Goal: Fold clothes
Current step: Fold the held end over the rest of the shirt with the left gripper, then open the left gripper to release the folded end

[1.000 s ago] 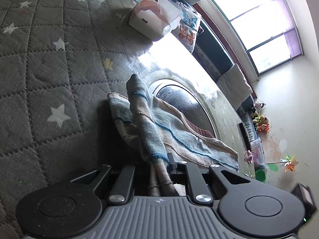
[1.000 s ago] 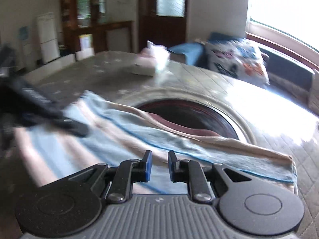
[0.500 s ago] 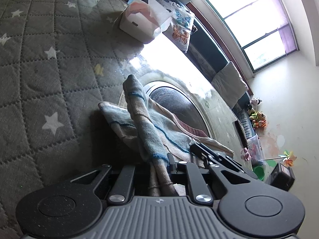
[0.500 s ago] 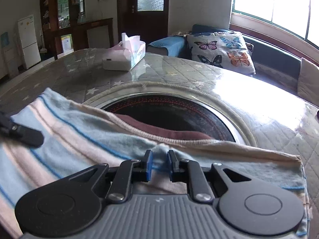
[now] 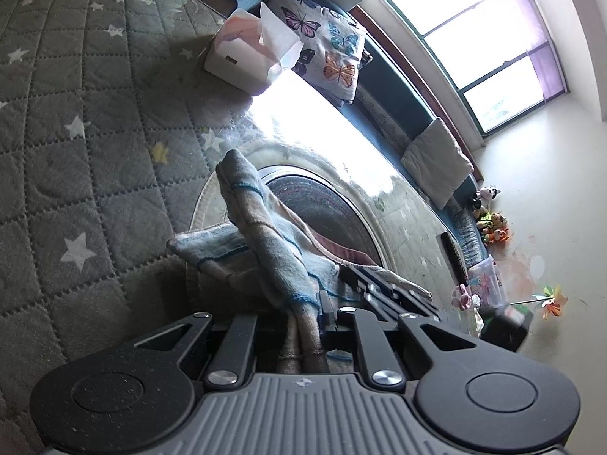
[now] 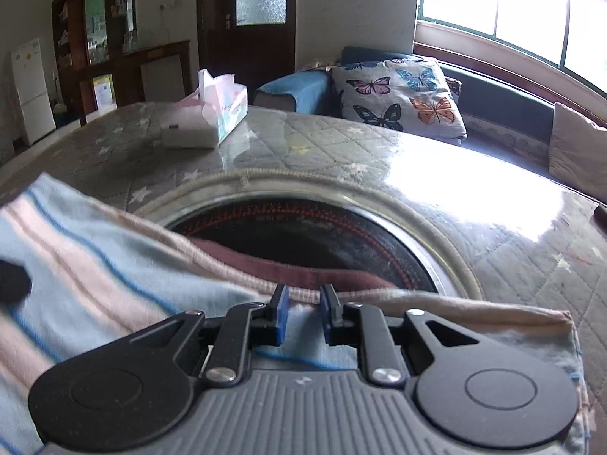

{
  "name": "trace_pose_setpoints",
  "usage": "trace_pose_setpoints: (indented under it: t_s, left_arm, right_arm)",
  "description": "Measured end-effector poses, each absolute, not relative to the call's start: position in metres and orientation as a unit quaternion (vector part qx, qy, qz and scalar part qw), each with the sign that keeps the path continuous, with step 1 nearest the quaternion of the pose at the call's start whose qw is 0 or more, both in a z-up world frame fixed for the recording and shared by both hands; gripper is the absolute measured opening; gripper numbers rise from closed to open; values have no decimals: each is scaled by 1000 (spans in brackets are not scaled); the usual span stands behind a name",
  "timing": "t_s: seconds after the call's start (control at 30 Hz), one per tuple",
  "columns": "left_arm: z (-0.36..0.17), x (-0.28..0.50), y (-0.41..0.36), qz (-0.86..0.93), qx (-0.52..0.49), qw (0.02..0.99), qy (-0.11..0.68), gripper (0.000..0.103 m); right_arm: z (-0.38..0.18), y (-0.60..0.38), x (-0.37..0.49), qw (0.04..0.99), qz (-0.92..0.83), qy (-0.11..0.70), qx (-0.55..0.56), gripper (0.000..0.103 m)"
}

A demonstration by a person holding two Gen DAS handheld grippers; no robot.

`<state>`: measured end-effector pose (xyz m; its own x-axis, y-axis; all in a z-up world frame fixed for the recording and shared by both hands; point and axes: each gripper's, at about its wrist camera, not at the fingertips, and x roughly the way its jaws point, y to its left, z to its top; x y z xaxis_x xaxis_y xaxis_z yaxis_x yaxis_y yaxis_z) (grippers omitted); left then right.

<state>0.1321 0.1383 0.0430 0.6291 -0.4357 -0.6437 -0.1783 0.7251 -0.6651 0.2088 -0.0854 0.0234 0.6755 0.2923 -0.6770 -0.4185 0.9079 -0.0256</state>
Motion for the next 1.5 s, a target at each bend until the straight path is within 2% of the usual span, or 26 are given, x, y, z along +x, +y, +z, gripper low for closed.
trace_pose_setpoints:
  t_s: [0.6, 0.87, 1.23, 1.33, 1.5]
  left_arm:
    - [93, 149, 79, -47, -338, 839, 424, 13]
    - [121, 166, 12, -51, -295, 850, 433, 13]
    - [94, 208, -104, -65, -204, 843, 493, 14]
    - [78, 217, -128, -72, -182, 836, 513, 17]
    - [70, 217, -147, -97, -175, 828, 523, 36]
  right_arm:
    - [36, -124, 101, 879, 256, 391, -98, 24]
    - [43, -149, 68, 875, 284, 381, -93, 28]
    - [50, -249, 76, 907, 220, 359, -11, 32]
    - [44, -263, 77, 907, 215, 361, 6, 32]
    - [31, -278, 76, 902, 223, 369, 29, 32]
